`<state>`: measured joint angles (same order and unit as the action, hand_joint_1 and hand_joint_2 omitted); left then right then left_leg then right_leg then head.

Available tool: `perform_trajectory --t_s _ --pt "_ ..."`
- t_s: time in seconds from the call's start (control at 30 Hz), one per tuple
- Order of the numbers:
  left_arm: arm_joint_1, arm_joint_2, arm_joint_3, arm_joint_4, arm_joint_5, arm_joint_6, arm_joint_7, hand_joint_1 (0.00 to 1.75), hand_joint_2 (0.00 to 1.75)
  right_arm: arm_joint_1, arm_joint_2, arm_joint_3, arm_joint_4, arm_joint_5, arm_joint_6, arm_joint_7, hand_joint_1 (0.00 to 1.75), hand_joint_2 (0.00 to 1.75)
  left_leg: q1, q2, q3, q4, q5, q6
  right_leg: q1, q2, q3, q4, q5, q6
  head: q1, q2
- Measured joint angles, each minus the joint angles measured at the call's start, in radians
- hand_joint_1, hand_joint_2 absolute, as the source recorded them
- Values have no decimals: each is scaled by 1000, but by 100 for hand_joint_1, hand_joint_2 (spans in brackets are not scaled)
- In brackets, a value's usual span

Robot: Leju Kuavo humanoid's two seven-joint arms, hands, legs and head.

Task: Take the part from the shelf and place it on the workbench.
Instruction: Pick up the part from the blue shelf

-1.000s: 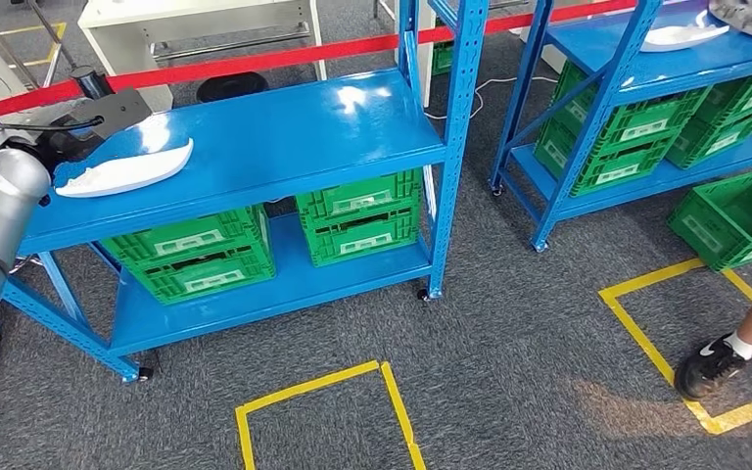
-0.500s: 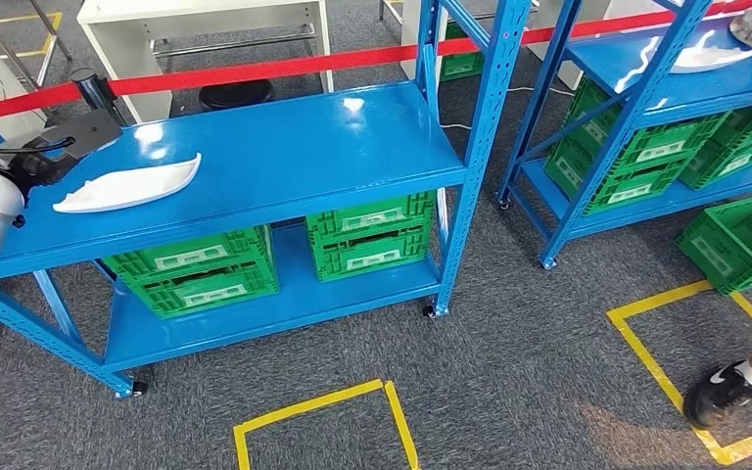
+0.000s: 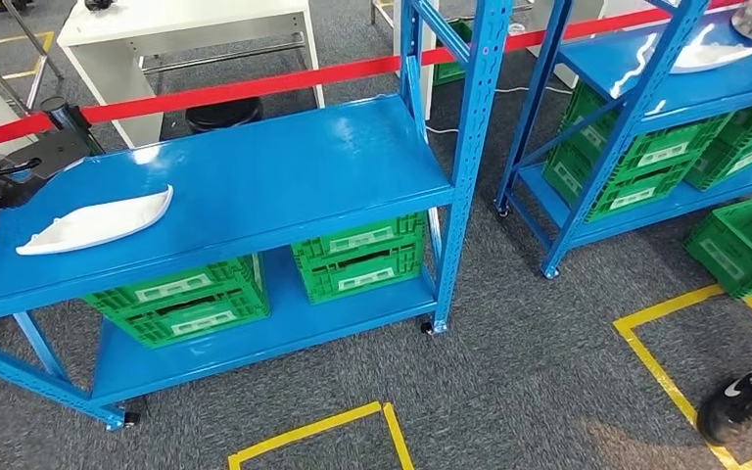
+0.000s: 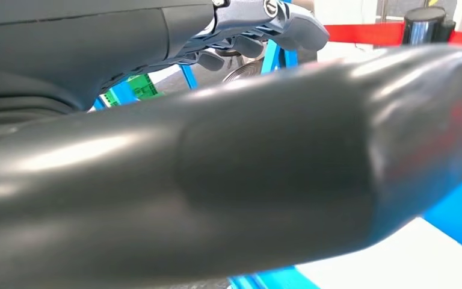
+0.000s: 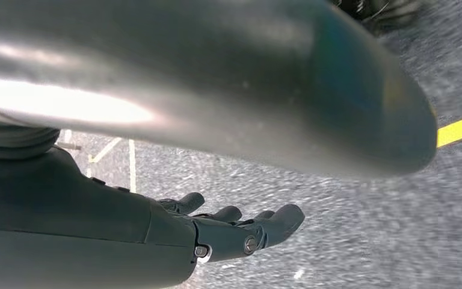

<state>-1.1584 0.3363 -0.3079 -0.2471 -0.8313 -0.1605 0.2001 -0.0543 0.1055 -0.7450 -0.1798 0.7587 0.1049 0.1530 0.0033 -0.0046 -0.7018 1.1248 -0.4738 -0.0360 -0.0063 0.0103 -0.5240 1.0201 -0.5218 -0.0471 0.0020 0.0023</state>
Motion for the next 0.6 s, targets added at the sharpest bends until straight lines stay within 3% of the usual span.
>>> perform_trajectory --t_s 0.07,0.1,0.2,0.27,0.33,0.4,0.43,0.47,0.53,0.57,0.6 --pt "3 9 4 1 -1 1 -2 0 0 -3 0 0 1 4 0 2 0 0 -4 3 22 -93 76 9 2 1 17 -3 -23 11 -2 0" --pt "5 13 5 1 -2 1 -4 0 0 -4 0 0 1 6 1 3 0 0 -5 3 28 -113 87 14 4 1 25 -1 -30 17 -2 0" --pt "9 17 6 -4 -6 1 -7 0 0 -8 -1 0 1 7 1 4 0 0 -1 -2 56 -119 73 35 7 -3 28 34 -29 32 -1 0" --pt "9 17 6 -6 -7 0 -8 0 0 -12 -2 0 1 8 1 4 0 0 2 -3 78 -119 59 46 6 -5 -28 127 -43 40 0 0" --pt "12 17 6 -6 -7 0 -8 0 0 -15 -2 0 1 8 1 4 0 0 0 -4 96 -119 40 51 5 -6 -119 247 -93 46 1 0" --pt "21 16 6 -6 -4 -2 -9 0 0 -15 -1 0 1 8 1 4 0 0 -1 -5 120 -118 19 51 6 -6 -183 287 -128 46 2 0" --pt "26 16 8 -6 4 -6 -15 0 0 -14 -1 0 1 8 0 4 0 0 -2 -6 136 -118 8 49 7 -6 -192 259 -115 43 2 0" --pt "33 15 14 -6 21 -17 -28 0 0 -14 -1 0 1 8 0 3 0 0 -3 -5 152 -117 -5 47 9 -6 -189 204 -75 37 2 0" --pt "55 11 43 -4 83 -60 -81 0 0 -11 -2 0 1 8 0 1 0 0 -6 -6 175 -116 -30 42 16 -3 -173 74 48 19 2 0" --pt "71 10 64 -3 121 -87 -120 0 0 -9 -3 -1 1 7 0 -1 0 0 -7 -7 183 -115 -42 38 19 -1 -167 34 94 12 1 0" --pt "90 9 87 -4 157 -111 -167 0 0 -7 -3 -2 1 6 1 -2 0 0 -8 -8 188 -113 -49 32 21 2 -163 13 119 6 1 0"
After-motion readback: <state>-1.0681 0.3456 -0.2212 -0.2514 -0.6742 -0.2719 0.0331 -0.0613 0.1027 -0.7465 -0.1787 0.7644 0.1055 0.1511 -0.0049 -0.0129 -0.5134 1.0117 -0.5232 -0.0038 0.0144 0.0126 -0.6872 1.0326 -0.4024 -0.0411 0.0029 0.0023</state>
